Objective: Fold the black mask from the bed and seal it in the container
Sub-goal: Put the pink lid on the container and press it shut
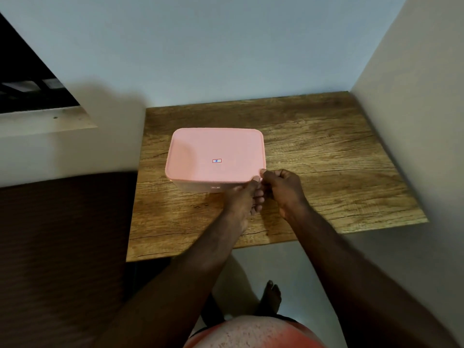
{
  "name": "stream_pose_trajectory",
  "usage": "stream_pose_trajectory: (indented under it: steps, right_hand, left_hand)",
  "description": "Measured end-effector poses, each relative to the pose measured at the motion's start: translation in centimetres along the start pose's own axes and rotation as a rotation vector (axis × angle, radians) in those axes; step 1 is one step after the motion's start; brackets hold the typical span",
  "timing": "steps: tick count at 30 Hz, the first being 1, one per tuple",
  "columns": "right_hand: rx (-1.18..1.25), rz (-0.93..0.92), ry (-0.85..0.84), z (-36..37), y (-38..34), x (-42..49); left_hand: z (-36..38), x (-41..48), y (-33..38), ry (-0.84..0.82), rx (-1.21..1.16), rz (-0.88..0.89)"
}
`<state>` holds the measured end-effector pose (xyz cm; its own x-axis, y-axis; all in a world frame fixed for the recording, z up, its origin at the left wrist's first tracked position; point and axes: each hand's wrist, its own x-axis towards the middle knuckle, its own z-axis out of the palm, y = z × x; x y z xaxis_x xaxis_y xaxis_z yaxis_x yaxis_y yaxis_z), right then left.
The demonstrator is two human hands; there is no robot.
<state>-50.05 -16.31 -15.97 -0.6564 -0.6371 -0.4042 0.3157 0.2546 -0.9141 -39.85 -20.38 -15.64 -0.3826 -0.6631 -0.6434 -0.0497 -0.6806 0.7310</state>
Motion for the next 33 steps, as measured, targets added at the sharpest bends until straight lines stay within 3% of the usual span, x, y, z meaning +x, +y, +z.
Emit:
stream_pose_trajectory:
  steps: [4,10,12,16,20,29,33]
  right_hand:
    - [0.051,-0.023,0.120,0.4,-0.7,1.7]
    - [0.122,0.019,0.152,2.5,0.8,-0.1]
    - [0.121,0.046,0.131,4.0,1.7,-1.8]
    - [0.140,0.151,-0.079,7.2,2.4,-4.8]
    - [0.028,0.132,-0.271,11.2,2.3,-5.7]
    - [0.035,0.220,-0.212,15.0,2.3,-5.8]
    - [0.088,0.186,-0.165,15.6,2.5,-6.0]
  left_hand:
    - [-3.0,-0.3,-0.3,-0.018,0.063,-0.010]
    - [-9.6,-0.4,-0.7,0.486,0.035,0.282]
    - [-11.1,-0.4,0.2,0.532,-0.061,0.310]
    - [-12.4,0.1,3.0,0.458,-0.041,0.275]
    - [-13.9,0.5,5.1,0.391,0.064,0.243]
    - [-15.7,0.6,7.1,0.182,0.104,0.248]
    - [-15.8,0.9,6.8,0.187,0.143,0.272]
